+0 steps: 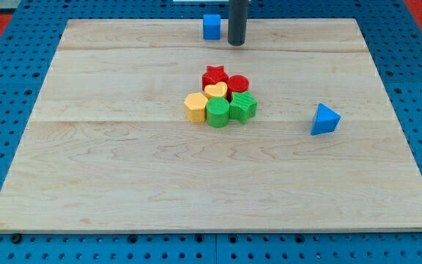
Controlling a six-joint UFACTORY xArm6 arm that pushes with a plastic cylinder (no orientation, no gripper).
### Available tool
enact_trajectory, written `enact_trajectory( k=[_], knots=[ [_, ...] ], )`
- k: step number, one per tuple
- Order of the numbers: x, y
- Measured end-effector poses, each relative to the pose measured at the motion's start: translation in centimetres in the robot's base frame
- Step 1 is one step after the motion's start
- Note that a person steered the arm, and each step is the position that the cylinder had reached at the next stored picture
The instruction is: Move the blue cube towards the center of the board
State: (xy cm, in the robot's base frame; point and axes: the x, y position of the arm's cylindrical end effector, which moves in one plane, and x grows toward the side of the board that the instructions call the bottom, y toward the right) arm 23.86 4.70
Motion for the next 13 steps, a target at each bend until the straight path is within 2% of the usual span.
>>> enact_trajectory(
  k=[1,2,6,7,8,12,13],
  knots=[
    [-3.4,0.0],
    [-4.6,-0.6],
    [-4.7,-11.2],
    [-3.9,-11.7],
    [-3.5,-8.7],
    [-1.9,-5.0],
    [-1.1,-6.5]
  ],
)
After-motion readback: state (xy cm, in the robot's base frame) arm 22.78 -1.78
